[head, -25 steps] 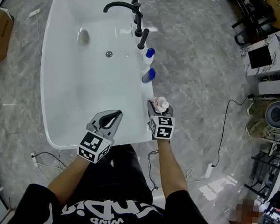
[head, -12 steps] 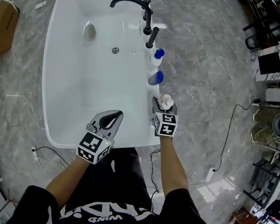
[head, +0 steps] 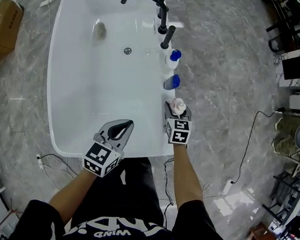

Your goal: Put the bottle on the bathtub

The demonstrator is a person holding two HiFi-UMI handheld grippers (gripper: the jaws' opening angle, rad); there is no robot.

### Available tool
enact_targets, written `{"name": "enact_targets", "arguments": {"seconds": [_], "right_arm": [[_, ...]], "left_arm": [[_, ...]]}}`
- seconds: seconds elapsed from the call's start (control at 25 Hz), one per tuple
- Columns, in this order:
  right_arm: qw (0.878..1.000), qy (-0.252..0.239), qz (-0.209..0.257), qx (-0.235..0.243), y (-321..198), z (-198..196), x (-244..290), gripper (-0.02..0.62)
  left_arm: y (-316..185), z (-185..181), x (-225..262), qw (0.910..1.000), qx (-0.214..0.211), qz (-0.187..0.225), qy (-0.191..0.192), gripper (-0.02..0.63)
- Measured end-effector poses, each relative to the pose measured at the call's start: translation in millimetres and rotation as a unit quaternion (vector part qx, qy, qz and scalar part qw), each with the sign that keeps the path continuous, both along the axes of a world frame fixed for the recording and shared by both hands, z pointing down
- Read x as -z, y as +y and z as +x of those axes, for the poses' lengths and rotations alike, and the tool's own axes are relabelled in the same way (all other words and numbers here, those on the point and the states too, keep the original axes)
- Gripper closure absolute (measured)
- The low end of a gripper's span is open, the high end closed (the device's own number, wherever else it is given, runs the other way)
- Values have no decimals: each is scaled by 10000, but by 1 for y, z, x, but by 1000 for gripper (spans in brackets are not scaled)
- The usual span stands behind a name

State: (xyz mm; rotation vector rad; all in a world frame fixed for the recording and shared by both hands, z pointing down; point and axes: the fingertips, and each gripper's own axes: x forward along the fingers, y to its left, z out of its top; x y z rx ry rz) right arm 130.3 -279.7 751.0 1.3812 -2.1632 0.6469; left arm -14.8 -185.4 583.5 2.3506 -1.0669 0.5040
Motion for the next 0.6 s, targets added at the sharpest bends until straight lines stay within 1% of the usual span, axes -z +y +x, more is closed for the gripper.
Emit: {"name": "enact_targets", "arguments": {"seconds": [0.2,0.4,0.6], "right_arm": [[9995,120,-22,277,2,-8,-3,350],[9997,81,-124,201,2,-8,-1,348],[9998,70,-129,127,9,-5,14,344]], "left_arm": [[3,-3,-3,10000,-12,-74,-5,598],[4,0,1,10000,-55,-69,45,598],[8,1,14,9999,-88,0,110,598]]}}
